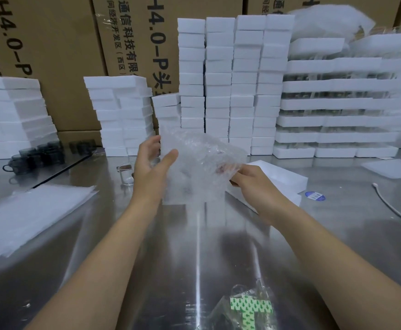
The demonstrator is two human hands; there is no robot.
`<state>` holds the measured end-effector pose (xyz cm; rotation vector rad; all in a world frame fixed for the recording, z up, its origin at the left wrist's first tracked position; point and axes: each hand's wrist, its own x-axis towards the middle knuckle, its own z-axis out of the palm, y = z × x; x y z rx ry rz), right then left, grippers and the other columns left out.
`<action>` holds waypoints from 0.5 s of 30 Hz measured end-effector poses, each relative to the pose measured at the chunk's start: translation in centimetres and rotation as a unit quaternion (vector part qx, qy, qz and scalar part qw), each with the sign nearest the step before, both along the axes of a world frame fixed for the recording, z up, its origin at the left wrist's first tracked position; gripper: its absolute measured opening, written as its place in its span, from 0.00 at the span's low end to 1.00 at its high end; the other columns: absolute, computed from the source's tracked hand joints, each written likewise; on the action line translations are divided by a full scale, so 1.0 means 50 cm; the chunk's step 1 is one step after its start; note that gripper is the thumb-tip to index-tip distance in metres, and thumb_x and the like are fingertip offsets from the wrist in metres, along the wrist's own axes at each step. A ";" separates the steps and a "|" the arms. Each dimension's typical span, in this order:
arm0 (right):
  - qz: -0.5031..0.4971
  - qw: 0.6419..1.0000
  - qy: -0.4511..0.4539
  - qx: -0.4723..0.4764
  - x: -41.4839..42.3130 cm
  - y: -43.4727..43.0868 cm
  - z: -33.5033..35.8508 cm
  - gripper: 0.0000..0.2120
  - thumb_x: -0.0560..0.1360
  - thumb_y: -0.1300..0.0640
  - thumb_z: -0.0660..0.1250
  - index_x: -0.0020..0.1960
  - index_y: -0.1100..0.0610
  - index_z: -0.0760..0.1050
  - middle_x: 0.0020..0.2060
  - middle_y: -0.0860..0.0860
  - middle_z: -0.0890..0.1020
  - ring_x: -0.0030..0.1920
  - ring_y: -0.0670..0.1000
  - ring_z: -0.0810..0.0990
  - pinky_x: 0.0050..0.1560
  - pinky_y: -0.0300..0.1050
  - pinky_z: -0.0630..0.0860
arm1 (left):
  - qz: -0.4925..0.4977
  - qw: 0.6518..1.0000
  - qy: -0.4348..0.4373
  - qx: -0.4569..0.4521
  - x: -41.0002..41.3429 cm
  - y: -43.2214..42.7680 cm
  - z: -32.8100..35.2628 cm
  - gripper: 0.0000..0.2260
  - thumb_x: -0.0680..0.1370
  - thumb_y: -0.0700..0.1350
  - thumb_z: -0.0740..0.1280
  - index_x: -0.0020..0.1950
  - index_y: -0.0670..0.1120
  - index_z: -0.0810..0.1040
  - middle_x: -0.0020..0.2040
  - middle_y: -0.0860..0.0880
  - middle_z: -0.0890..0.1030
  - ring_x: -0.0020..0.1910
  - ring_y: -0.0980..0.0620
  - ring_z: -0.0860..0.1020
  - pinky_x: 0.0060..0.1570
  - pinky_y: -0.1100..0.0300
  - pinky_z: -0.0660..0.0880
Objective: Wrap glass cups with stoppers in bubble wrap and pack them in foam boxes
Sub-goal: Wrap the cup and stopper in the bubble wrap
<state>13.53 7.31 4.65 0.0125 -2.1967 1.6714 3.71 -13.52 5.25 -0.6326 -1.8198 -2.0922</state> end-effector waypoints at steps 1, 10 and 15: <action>0.005 1.000 0.006 0.004 0.001 0.001 0.001 0.29 0.79 0.37 0.67 0.51 0.66 0.74 0.40 0.55 0.65 0.42 0.54 0.61 0.44 0.48 0.61 | -0.047 0.998 -0.039 -0.001 -0.008 -0.003 -0.004 0.20 0.79 0.50 0.77 0.69 0.60 0.77 0.56 0.67 0.85 0.55 0.73 0.80 0.49 0.76 0.75; 0.029 0.999 0.022 0.030 0.002 0.003 -0.004 0.15 0.77 0.43 0.67 0.55 0.50 0.86 0.52 0.51 0.88 0.53 0.49 0.86 0.56 0.51 0.80 | -0.235 0.963 -0.127 -0.022 -0.036 0.007 -0.033 0.39 0.66 0.60 0.86 0.73 0.52 0.80 0.69 0.47 0.84 0.68 0.43 0.83 0.75 0.38 0.71; 0.085 0.992 0.064 0.067 0.013 -0.011 0.003 0.12 0.84 0.55 0.67 0.65 0.46 0.82 0.60 0.44 0.86 0.63 0.45 0.83 0.64 0.47 0.79 | -0.251 0.958 -0.135 -0.039 -0.009 0.017 -0.034 0.46 0.63 0.62 0.87 0.76 0.47 0.77 0.70 0.47 0.84 0.70 0.44 0.81 0.75 0.37 0.73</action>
